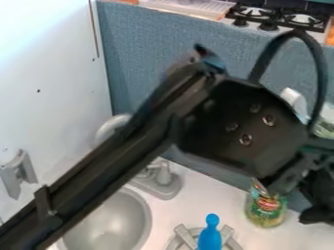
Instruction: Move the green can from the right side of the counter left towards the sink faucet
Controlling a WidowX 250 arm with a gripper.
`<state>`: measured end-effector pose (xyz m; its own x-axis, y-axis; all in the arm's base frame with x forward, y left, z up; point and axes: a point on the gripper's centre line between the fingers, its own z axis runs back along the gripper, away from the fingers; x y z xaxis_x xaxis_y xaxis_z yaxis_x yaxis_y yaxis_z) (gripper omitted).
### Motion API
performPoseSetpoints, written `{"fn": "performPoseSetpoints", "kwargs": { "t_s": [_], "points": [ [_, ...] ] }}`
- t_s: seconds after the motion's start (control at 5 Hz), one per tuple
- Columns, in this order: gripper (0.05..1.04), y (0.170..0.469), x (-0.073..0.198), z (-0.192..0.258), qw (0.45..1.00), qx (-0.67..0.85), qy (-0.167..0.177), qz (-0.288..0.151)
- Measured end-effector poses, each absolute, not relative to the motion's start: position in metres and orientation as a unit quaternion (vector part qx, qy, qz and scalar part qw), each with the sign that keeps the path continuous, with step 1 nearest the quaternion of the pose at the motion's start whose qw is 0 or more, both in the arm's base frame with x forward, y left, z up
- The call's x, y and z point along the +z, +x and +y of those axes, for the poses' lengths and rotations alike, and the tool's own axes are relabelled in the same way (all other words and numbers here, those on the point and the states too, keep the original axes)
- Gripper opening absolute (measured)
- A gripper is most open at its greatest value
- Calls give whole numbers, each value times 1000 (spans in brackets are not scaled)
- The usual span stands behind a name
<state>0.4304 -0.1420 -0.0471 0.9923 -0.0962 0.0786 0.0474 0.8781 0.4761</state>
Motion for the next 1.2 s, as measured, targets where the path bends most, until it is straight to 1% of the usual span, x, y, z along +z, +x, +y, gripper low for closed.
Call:
{"fn": "performPoseSetpoints", "kwargs": {
  "t_s": [0.2, 0.4, 0.8, 1.0, 1.2],
  "points": [
    [1001, 432, -49, -107, 963, -5, 265, -40],
    [1001, 430, -51, -87, 961, 14, 273, -33],
    [1001, 419, -50, -64, 959, 41, 279, -19],
    [1001, 407, -47, -60, 961, 48, 273, -24],
    [1001, 397, -40, -62, 966, 49, 252, -36]
  ]
}}
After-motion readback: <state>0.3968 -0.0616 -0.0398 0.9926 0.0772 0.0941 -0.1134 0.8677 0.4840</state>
